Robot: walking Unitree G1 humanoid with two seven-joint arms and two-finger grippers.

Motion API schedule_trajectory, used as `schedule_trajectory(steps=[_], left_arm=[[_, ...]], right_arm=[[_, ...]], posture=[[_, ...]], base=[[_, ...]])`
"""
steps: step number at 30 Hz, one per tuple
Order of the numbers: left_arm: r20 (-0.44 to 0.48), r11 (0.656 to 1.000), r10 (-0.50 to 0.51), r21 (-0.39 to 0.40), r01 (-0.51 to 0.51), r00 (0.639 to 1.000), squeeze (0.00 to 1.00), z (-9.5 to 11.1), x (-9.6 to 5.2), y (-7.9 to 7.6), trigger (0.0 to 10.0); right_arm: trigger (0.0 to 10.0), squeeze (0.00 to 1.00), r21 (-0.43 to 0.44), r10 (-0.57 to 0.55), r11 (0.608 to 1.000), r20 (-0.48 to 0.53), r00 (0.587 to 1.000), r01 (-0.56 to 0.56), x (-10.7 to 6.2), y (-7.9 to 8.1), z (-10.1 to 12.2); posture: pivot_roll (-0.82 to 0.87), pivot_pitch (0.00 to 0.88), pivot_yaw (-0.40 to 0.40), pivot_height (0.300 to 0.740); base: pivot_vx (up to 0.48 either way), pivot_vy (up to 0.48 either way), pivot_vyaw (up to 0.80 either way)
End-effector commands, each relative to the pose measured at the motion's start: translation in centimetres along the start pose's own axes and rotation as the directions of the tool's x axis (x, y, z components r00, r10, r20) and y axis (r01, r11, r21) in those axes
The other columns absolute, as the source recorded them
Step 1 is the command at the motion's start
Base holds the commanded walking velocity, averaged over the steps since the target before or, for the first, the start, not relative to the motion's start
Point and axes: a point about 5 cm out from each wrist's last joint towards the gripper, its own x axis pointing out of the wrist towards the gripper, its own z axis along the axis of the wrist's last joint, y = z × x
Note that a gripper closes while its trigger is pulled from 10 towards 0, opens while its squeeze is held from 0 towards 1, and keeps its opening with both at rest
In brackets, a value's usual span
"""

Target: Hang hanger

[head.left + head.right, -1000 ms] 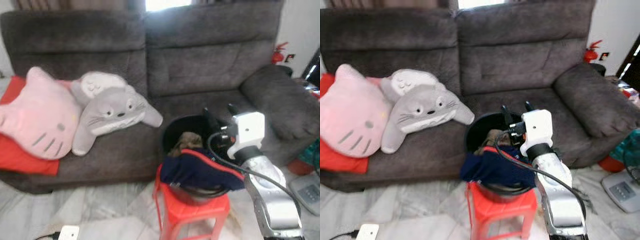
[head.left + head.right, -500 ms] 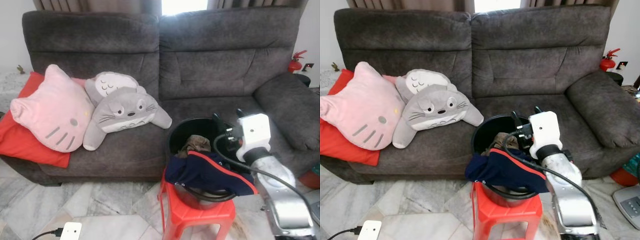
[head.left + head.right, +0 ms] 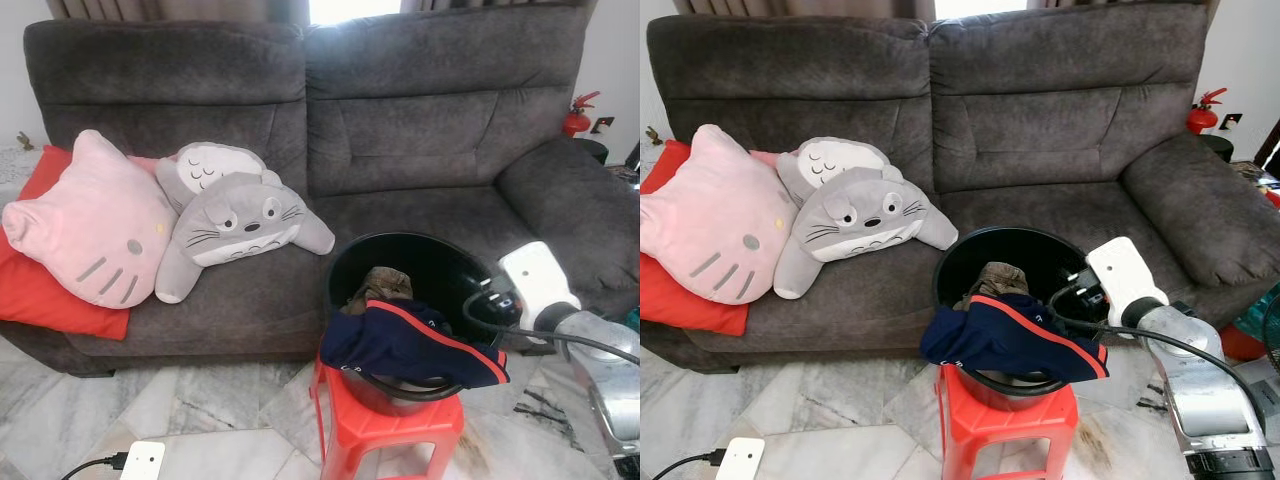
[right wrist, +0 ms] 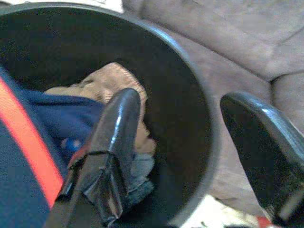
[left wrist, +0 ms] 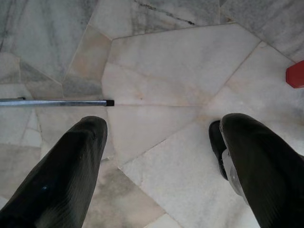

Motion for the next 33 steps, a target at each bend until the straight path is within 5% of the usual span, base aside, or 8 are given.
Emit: schedule_trajectory(steps=[1,10,15,19,33], left_arm=[[-0.020,1.000,-0.004,0.010,0.004,1.000,0.00,-0.3,0.0,0.1,10.0],[-0.020,1.000,-0.004,0.008,0.004,1.000,0.00,-0.3,0.0,0.1,10.0],[-0.018,1.000,-0.004,0.010,0.005,1.000,0.00,-0.3,0.0,0.0,10.0],[-0.016,1.000,-0.004,0.012,0.004,1.000,0.00,-0.2,0.0,0.0,10.0],[-0.015,1.000,-0.003,0.013,0.003,1.000,0.00,-0.1,0.0,0.0,10.0]], right_arm=[[10.0,0.00,-0.027,0.031,0.999,0.019,0.999,-0.031,0.3,-0.2,0.4],[10.0,0.00,-0.021,-0.056,0.998,0.015,0.998,0.056,1.5,-2.4,0.2],[10.0,0.00,0.008,0.026,1.000,0.029,0.999,-0.027,2.3,-1.6,-0.2],[10.0,0.00,-0.029,0.206,0.979,0.100,0.973,-0.204,2.8,0.5,0.2],[10.0,0.00,-0.031,0.171,0.985,0.108,0.979,-0.169,3.8,-0.2,0.0]], posture=[[-0.23,0.025,0.031,0.740],[-0.23,0.026,0.031,0.740],[-0.22,0.017,0.036,0.740],[-0.21,0.013,0.036,0.740],[-0.20,0.000,0.038,0.740]], base=[[0.000,0.000,0.00],[0.000,0.000,0.00],[0.000,0.000,0.00],[0.000,0.000,0.00],[0.000,0.000,0.00]])
